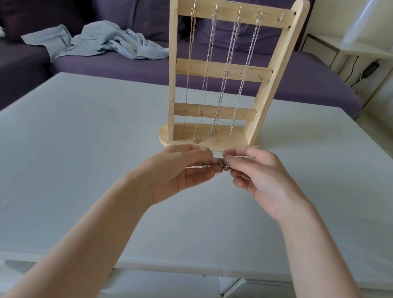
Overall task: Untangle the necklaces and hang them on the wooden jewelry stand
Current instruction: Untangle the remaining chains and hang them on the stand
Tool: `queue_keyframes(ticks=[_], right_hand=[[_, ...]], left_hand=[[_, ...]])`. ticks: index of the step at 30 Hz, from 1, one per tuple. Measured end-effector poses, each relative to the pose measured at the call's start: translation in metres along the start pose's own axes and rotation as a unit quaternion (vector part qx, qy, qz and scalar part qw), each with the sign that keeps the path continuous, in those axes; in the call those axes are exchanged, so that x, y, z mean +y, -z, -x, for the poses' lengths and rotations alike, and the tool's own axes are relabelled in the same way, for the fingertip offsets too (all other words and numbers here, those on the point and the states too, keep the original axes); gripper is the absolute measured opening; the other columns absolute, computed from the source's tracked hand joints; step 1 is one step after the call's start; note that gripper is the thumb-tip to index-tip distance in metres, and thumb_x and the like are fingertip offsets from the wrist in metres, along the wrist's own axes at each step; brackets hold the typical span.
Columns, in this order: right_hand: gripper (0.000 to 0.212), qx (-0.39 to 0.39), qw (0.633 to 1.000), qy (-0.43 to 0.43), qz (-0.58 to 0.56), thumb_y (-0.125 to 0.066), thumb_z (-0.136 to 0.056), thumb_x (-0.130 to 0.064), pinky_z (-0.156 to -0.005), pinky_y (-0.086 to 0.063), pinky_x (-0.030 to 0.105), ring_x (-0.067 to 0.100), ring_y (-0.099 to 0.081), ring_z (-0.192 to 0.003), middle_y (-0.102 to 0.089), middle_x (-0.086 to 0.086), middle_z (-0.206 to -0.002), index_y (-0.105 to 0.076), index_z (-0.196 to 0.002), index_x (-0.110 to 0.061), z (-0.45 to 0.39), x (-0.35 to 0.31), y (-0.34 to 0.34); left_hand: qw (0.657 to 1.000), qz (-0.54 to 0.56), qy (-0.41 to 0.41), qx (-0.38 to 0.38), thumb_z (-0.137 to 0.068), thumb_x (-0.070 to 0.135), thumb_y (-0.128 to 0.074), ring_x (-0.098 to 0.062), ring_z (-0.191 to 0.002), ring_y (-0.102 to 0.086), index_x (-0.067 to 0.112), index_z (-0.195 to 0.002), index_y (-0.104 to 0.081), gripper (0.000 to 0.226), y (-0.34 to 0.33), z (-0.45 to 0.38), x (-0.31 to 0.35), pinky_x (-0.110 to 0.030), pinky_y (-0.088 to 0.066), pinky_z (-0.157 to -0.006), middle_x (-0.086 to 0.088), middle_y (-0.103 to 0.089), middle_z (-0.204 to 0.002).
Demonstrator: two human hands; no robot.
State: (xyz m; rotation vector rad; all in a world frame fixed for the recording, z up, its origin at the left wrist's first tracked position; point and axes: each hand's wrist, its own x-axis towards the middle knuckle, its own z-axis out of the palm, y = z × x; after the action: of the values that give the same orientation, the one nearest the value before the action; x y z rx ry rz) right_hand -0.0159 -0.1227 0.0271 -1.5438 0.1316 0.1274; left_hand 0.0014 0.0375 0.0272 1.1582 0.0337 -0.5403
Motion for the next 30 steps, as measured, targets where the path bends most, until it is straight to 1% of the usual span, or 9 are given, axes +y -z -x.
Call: queue_keyframes(ticks=[3,5,9,11,14,17,20,25,30], right_hand=[[0.010,-0.018,1.000,0.003,0.013,-0.064,-0.085,-0.001,-0.047,-0.039,0.017,0.011,-0.047,-0.055,-0.061,0.002,-0.063,-0.063,-0.082,-0.010,0.0014,-0.0014,0.0016],[0.010,-0.026,0.999,0.002,0.024,-0.064,-0.085,-0.001,-0.047,-0.040,0.017,0.012,-0.047,-0.056,-0.061,0.004,-0.064,-0.062,-0.084,-0.010,0.0023,-0.0015,0.0019],[0.016,-0.031,0.999,-0.017,0.016,-0.064,-0.082,0.003,-0.051,-0.044,0.018,0.013,-0.049,-0.057,-0.063,0.003,-0.064,-0.061,-0.090,-0.010,0.0022,-0.0018,0.0022],[0.018,-0.031,0.999,-0.024,0.015,-0.062,-0.082,0.007,-0.052,-0.045,0.018,0.014,-0.049,-0.056,-0.061,0.004,-0.064,-0.060,-0.090,-0.009,0.0018,-0.0021,0.0012],[0.020,-0.034,0.999,-0.030,-0.004,-0.057,-0.083,0.011,-0.050,-0.044,0.019,0.016,-0.048,-0.056,-0.057,0.007,-0.066,-0.057,-0.086,-0.009,0.0012,-0.0019,-0.0014],[0.021,-0.030,0.999,-0.029,-0.034,-0.054,-0.083,0.011,-0.050,-0.042,0.020,0.015,-0.048,-0.056,-0.055,0.007,-0.066,-0.056,-0.082,-0.009,-0.0004,-0.0018,-0.0026],[0.018,-0.004,0.999,0.000,-0.051,-0.056,-0.084,0.009,-0.053,-0.044,0.020,0.013,-0.050,-0.057,-0.056,0.004,-0.066,-0.059,-0.084,-0.009,-0.0026,-0.0019,0.0012],[0.005,-0.031,0.999,0.036,0.022,-0.066,-0.084,-0.007,-0.060,-0.046,0.017,0.008,-0.059,-0.065,-0.068,0.000,-0.072,-0.071,-0.083,-0.008,-0.0021,0.0027,0.0014],[0.005,-0.018,0.993,0.059,0.105,-0.071,-0.080,-0.010,-0.062,-0.045,0.015,0.003,-0.058,-0.064,-0.069,-0.002,-0.074,-0.073,-0.084,-0.009,-0.0026,0.0053,-0.0032]], left_hand=[[0.997,-0.075,-0.015,0.012,-0.085,0.001,-0.063,-0.014,-0.073,-0.064,0.009,-0.100,-0.056,0.018,-0.0008,-0.0010,-0.0027,-0.019,-0.056,-0.070,-0.012,-0.068,-0.090],[0.993,-0.118,-0.018,0.016,-0.084,0.002,-0.066,-0.011,-0.069,-0.062,0.011,-0.097,-0.057,0.018,-0.0018,-0.0011,-0.0037,-0.018,-0.054,-0.067,-0.008,-0.068,-0.085],[0.984,-0.171,-0.034,0.029,-0.084,0.001,-0.065,-0.012,-0.066,-0.062,0.009,-0.097,-0.056,0.018,-0.0047,-0.0003,-0.0046,-0.020,-0.055,-0.065,-0.009,-0.066,-0.083],[0.983,-0.173,-0.048,0.029,-0.084,0.000,-0.064,-0.015,-0.069,-0.062,0.008,-0.097,-0.053,0.018,-0.0057,-0.0006,-0.0054,-0.024,-0.057,-0.070,-0.010,-0.063,-0.084],[0.986,-0.152,-0.061,0.011,-0.086,0.001,-0.060,-0.017,-0.075,-0.063,0.011,-0.092,-0.049,0.017,-0.0061,-0.0003,-0.0060,-0.027,-0.058,-0.076,-0.004,-0.060,-0.080],[0.993,-0.102,-0.058,0.004,-0.088,0.002,-0.058,-0.013,-0.067,-0.061,0.014,-0.081,-0.048,0.017,-0.0042,0.0003,-0.0039,-0.025,-0.057,-0.071,0.000,-0.058,-0.070],[0.996,-0.063,-0.055,0.011,-0.087,0.002,-0.059,-0.013,-0.064,-0.061,0.015,-0.076,-0.049,0.020,-0.0009,-0.0003,-0.0007,-0.022,-0.054,-0.063,-0.001,-0.060,-0.070],[0.991,-0.082,-0.093,0.052,-0.083,0.003,-0.066,-0.011,-0.068,-0.065,0.015,-0.084,-0.048,0.021,0.0010,-0.0015,-0.0010,-0.020,-0.054,-0.062,-0.001,-0.066,-0.073],[0.979,-0.127,-0.128,0.099,-0.081,0.004,-0.069,-0.011,-0.066,-0.063,0.013,-0.088,-0.049,0.023,-0.0024,-0.0019,-0.0060,-0.021,-0.057,-0.065,0.001,-0.064,-0.068]])
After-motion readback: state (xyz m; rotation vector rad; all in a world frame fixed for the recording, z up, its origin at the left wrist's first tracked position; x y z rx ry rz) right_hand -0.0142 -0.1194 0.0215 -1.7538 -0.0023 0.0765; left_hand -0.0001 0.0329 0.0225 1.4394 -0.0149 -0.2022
